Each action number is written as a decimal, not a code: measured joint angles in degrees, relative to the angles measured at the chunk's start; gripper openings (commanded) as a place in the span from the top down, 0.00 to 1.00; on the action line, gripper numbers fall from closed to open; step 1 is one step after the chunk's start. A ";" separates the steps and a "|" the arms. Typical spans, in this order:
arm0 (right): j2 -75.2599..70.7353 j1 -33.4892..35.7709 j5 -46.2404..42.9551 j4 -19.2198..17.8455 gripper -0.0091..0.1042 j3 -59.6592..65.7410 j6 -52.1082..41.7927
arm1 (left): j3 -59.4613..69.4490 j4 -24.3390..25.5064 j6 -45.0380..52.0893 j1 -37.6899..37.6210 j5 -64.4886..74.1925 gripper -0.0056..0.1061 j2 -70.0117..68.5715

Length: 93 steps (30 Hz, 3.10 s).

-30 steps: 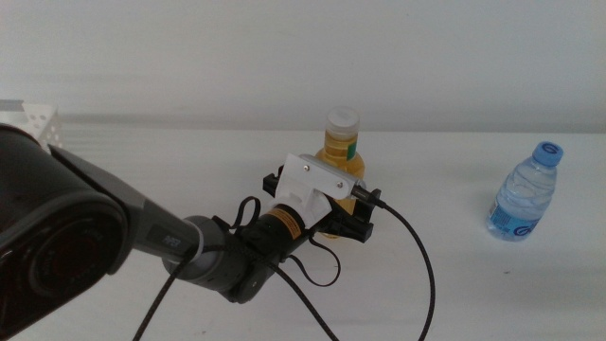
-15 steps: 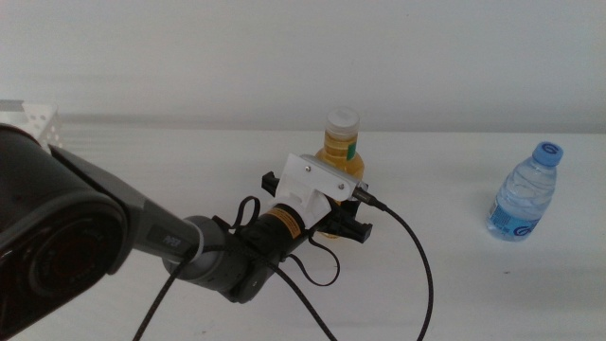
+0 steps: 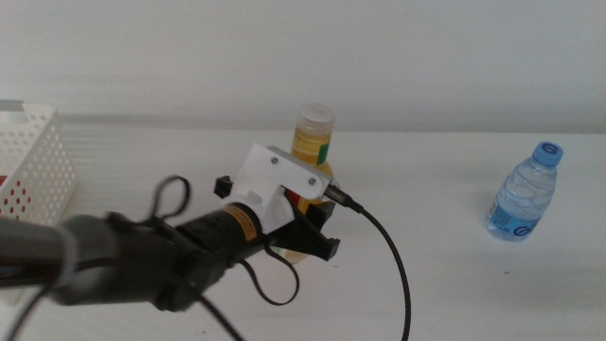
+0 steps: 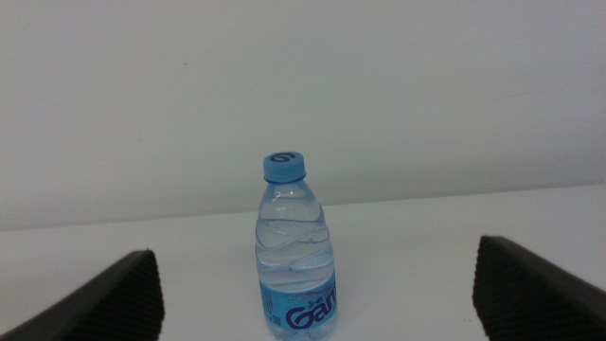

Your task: Use arms to grab the bottles and put them into the dustbin to the left of the table.

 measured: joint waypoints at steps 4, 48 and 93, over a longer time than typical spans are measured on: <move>0.00 0.00 0.00 0.00 0.15 0.00 0.00 | 0.19 -0.72 0.12 0.00 15.06 0.97 -8.74; 0.00 0.00 0.00 0.00 0.15 0.00 0.00 | -49.08 4.31 33.33 61.58 95.07 0.95 5.78; 0.00 0.00 0.00 0.00 0.15 0.00 0.00 | -34.33 -6.52 18.91 25.63 96.07 0.11 -38.27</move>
